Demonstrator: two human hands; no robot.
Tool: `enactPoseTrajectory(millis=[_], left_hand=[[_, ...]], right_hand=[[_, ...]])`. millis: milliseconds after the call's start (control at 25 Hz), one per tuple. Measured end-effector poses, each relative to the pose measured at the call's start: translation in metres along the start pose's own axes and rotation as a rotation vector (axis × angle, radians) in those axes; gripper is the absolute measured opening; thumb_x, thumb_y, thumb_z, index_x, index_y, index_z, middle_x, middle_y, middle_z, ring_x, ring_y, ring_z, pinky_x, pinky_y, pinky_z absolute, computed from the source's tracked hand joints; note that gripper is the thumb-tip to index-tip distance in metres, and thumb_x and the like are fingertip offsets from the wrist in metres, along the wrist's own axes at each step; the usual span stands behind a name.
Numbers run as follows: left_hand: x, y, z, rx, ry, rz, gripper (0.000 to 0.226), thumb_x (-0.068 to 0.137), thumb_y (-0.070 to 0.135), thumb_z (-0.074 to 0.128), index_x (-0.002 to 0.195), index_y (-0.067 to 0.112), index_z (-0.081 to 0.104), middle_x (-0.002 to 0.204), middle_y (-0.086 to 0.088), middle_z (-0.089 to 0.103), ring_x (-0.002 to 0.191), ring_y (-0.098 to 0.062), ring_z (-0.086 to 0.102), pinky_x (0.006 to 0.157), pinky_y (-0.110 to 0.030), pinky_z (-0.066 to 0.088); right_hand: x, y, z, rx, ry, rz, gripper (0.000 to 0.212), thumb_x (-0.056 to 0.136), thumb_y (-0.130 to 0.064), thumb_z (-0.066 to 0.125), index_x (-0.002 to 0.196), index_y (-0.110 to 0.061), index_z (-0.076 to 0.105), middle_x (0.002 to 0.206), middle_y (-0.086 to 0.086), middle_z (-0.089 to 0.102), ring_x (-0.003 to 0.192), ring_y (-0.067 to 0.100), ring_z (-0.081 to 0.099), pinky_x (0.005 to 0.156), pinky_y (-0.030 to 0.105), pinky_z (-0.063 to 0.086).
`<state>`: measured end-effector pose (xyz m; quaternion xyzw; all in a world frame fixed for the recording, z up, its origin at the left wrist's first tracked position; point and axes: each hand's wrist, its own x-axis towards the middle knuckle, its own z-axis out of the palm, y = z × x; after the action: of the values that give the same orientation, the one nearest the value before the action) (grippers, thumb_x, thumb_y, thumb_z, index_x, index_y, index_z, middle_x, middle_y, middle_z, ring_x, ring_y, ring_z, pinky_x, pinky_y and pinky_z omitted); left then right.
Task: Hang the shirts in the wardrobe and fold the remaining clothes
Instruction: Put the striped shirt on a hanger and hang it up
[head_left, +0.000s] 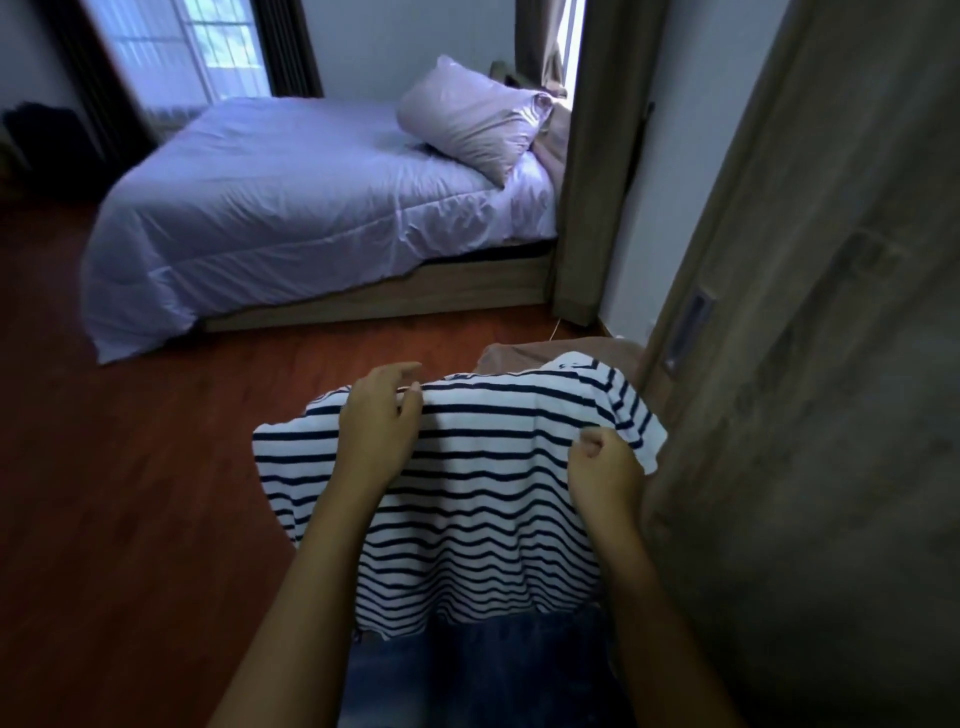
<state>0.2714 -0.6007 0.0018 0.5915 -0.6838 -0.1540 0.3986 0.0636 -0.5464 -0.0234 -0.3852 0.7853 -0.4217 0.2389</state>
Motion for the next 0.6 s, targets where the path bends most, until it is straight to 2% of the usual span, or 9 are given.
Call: enactPoseTrajectory(millis=[80,200,240,280,360,480,560,600], left_hand=[[0.015,-0.014,0.01,0.189,-0.097,-0.012,0.041,0.096,0.029,0.042,0.135,0.016,0.047,0.142,-0.009,0.045,0.135,-0.028,0.035,0.112,-0.044,0.024],[0.023,-0.03,0.027,0.417,-0.157,0.012,0.049,0.097,0.039,0.032,0.142,0.019,0.036,0.148,-0.005,0.037,0.142,-0.025,0.02,0.116,-0.043,0.002],[0.024,-0.033,0.03,0.427,-0.142,0.019,0.053,0.094,0.043,0.029,0.14,0.02,0.038,0.146,-0.005,0.04,0.141,-0.025,0.021,0.115,-0.043,0.0],[0.026,-0.036,0.032,0.413,-0.13,0.012,0.056,0.09,0.045,0.027,0.139,0.02,0.04,0.144,-0.004,0.043,0.141,-0.025,0.022,0.115,-0.043,0.0],[0.028,-0.039,0.035,0.386,-0.126,-0.007,0.059,0.086,0.046,0.026,0.136,0.021,0.043,0.141,-0.004,0.045,0.14,-0.024,0.022,0.115,-0.042,-0.002],[0.027,-0.045,0.041,0.394,-0.139,-0.014,0.059,0.085,0.048,0.026,0.136,0.022,0.043,0.141,-0.004,0.045,0.141,-0.024,0.02,0.115,-0.041,-0.003],[0.026,-0.047,0.045,0.387,-0.147,-0.015,0.059,0.085,0.048,0.026,0.136,0.023,0.042,0.142,-0.004,0.044,0.141,-0.023,0.019,0.115,-0.041,-0.003],[0.026,-0.047,0.046,0.379,-0.151,-0.016,0.059,0.086,0.049,0.026,0.136,0.023,0.042,0.142,-0.004,0.044,0.141,-0.023,0.019,0.115,-0.041,-0.003]], right_hand=[[0.018,0.01,0.011,0.144,-0.025,0.177,0.033,0.091,-0.018,0.05,0.122,-0.008,0.057,0.108,0.008,0.064,0.093,0.023,0.06,0.079,0.033,0.051],[0.04,0.019,0.02,0.63,-0.019,0.47,0.018,0.092,-0.022,0.054,0.108,-0.017,0.061,0.092,0.001,0.06,0.078,0.014,0.059,0.066,0.031,0.054],[0.046,0.019,0.022,0.718,0.001,0.501,0.012,0.092,-0.025,0.055,0.101,-0.02,0.061,0.092,0.001,0.062,0.076,0.011,0.061,0.064,0.029,0.054],[0.052,0.018,0.025,0.784,0.015,0.508,0.013,0.091,-0.028,0.056,0.1,-0.021,0.061,0.097,0.002,0.065,0.081,0.012,0.064,0.069,0.031,0.056],[0.063,0.018,0.028,0.885,0.038,0.553,0.026,0.089,-0.034,0.059,0.11,-0.019,0.063,0.109,0.005,0.068,0.094,0.022,0.066,0.083,0.04,0.056],[0.077,0.011,0.027,1.02,0.036,0.683,0.039,0.086,-0.037,0.064,0.114,-0.01,0.063,0.109,0.007,0.069,0.094,0.025,0.067,0.075,0.038,0.057],[0.082,0.006,0.023,1.03,0.04,0.696,0.035,0.087,-0.032,0.064,0.112,-0.009,0.063,0.108,0.008,0.069,0.092,0.024,0.066,0.07,0.037,0.057],[0.085,0.005,0.021,1.035,0.074,0.648,0.03,0.087,-0.029,0.064,0.111,-0.011,0.064,0.108,0.007,0.069,0.092,0.023,0.067,0.073,0.038,0.057]])
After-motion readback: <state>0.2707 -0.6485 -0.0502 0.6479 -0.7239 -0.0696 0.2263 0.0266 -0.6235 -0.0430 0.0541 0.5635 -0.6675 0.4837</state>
